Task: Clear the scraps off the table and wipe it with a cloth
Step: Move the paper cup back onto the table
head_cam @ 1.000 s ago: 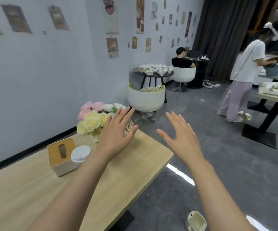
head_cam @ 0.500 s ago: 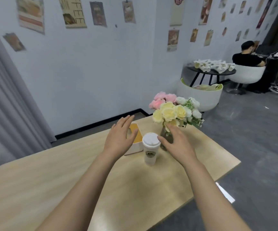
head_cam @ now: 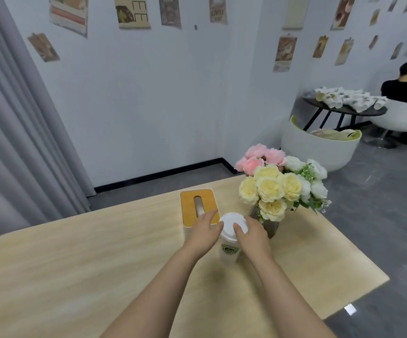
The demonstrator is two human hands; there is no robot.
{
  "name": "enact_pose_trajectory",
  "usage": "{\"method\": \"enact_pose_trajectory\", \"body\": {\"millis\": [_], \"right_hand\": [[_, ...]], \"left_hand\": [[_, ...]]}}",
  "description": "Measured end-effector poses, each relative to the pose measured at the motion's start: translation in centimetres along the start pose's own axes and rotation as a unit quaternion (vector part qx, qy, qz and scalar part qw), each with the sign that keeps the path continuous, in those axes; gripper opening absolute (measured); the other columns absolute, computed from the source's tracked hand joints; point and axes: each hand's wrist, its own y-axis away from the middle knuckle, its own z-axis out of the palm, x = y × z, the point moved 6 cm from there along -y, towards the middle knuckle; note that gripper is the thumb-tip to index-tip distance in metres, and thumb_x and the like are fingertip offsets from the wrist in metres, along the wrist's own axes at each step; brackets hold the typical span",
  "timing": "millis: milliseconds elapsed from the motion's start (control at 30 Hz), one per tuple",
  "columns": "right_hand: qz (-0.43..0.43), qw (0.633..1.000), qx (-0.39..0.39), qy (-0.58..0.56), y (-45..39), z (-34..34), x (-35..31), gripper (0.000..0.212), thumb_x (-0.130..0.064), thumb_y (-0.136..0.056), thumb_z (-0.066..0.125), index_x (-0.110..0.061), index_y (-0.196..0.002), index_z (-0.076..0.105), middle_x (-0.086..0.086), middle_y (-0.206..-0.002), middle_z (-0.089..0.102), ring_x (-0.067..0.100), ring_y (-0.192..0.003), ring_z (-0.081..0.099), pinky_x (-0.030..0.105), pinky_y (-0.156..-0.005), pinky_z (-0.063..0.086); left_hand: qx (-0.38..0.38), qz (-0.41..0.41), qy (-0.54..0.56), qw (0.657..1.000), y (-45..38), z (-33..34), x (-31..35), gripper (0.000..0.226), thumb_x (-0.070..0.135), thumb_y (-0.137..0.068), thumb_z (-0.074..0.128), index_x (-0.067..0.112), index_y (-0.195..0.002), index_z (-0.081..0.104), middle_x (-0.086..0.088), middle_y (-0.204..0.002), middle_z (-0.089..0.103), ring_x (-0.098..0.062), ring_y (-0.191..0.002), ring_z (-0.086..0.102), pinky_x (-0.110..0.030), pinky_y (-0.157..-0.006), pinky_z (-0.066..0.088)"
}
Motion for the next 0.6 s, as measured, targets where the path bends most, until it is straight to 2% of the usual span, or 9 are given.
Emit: {"method": "enact_pose_trajectory", "body": {"millis": [67,133,233,333,433,533,600], "right_hand": [[0.01,1.0,-0.006,-0.001,-1.3,0.3,0.6,0.048,-0.032,-0.096,0.046,-0.014,-0.14,0.039,0.007,-0.144,0.041,0.025,-0.128,0.042,0.032,-0.098,0.037],[0.029,0.999,-0.021,-0.008,-2.2,0.6,1.2,0.047,-0.032,-0.096,0.045,-0.015,-0.14,0.039,0.008,-0.142,0.044,0.027,-0.126,0.044,0.033,-0.096,0.039],[0.038,0.998,-0.041,-0.004,-2.9,1.2,1.6,0.048,-0.027,-0.095,0.047,-0.016,-0.141,0.037,0.009,-0.142,0.045,0.028,-0.127,0.044,0.033,-0.096,0.04],[0.032,0.999,-0.042,-0.007,-3.2,1.6,1.0,0.049,-0.024,-0.095,0.048,-0.017,-0.142,0.036,0.008,-0.143,0.044,0.027,-0.128,0.044,0.033,-0.096,0.041],[0.018,0.999,-0.047,-0.007,-3.2,2.0,-0.3,0.05,-0.024,-0.094,0.05,-0.018,-0.141,0.037,0.008,-0.141,0.046,0.027,-0.126,0.044,0.033,-0.096,0.041],[0.003,0.999,-0.048,-0.01,-3.1,2.5,-1.8,0.049,-0.025,-0.092,0.052,-0.019,-0.139,0.04,0.007,-0.138,0.049,0.027,-0.123,0.047,0.033,-0.095,0.042],[-0.008,0.999,-0.051,-0.015,-2.8,3.2,-3.0,0.048,-0.027,-0.09,0.054,-0.02,-0.137,0.043,0.005,-0.135,0.052,0.026,-0.12,0.049,0.035,-0.094,0.045]], "left_hand": [[-0.009,-0.03,0.05,0.998,-1.3,1.5,-0.2,0.053,0.033,-0.098,0.043,0.02,-0.147,0.028,-0.003,-0.152,0.032,-0.02,-0.136,0.035,-0.037,-0.11,0.033],[-0.021,-0.073,0.101,0.992,-2.2,2.7,-0.7,0.055,0.032,-0.098,0.043,0.015,-0.148,0.025,-0.006,-0.15,0.033,-0.021,-0.137,0.034,-0.035,-0.111,0.031],[-0.039,-0.116,0.123,0.985,-2.8,3.9,-1.6,0.05,0.029,-0.098,0.042,0.013,-0.144,0.031,-0.007,-0.143,0.044,-0.023,-0.128,0.044,-0.035,-0.107,0.036],[-0.009,-0.135,0.153,0.979,-3.1,3.5,-2.5,0.044,0.02,-0.094,0.044,0.013,-0.137,0.041,-0.006,-0.133,0.054,-0.024,-0.118,0.052,-0.037,-0.102,0.042],[0.031,-0.138,0.174,0.974,-2.9,1.9,-2.9,0.043,0.014,-0.093,0.046,0.014,-0.136,0.044,-0.005,-0.13,0.055,-0.023,-0.116,0.053,-0.031,-0.097,0.043],[0.065,-0.133,0.17,0.974,-2.3,-0.2,-3.6,0.044,0.02,-0.09,0.051,0.02,-0.134,0.047,-0.003,-0.128,0.058,-0.021,-0.112,0.056,-0.037,-0.098,0.046],[0.08,-0.128,0.158,0.976,-1.5,-1.8,-4.3,0.042,0.025,-0.091,0.053,0.023,-0.132,0.049,-0.001,-0.127,0.058,-0.02,-0.112,0.056,-0.037,-0.097,0.046]]}}
